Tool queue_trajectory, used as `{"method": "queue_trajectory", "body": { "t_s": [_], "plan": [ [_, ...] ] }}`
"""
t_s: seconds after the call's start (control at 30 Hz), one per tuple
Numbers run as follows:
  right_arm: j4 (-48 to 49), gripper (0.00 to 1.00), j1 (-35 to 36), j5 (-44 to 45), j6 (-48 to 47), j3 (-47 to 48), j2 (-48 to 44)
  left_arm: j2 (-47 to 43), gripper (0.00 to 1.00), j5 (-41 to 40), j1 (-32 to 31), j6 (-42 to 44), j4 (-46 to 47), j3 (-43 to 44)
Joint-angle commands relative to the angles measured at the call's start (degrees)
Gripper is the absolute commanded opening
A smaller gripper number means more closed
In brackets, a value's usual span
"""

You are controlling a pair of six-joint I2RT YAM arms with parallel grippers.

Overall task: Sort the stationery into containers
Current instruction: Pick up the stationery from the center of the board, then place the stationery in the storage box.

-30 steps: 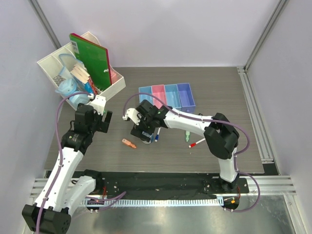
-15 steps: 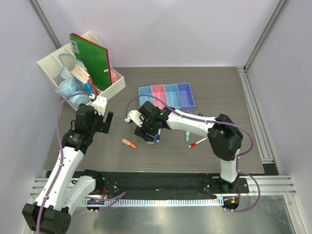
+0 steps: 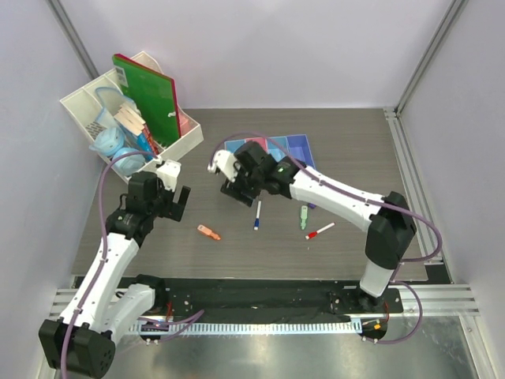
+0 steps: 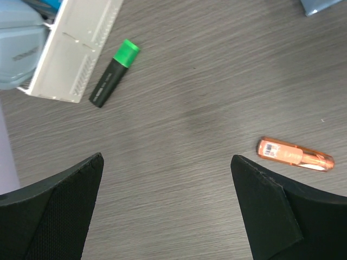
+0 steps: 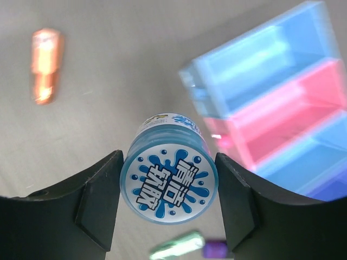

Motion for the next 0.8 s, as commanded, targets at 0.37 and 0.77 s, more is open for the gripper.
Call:
{"method": "queue_trajectory", "body": {
  "t_s": [0.37, 0.77],
  "plan": [
    [2.1, 0.01, -27.21, -0.83, 2.32, 20.87, 4.86, 1.92, 1.0, 7.69, 0.24, 0.11, 1.8, -0.26],
    [6.49, 0.01, -34.43, -2.08, 5.31, 22.73, 12.6, 1.48, 1.0, 7.87, 0.24, 0.38, 1.62, -1.41]
  ]
}}
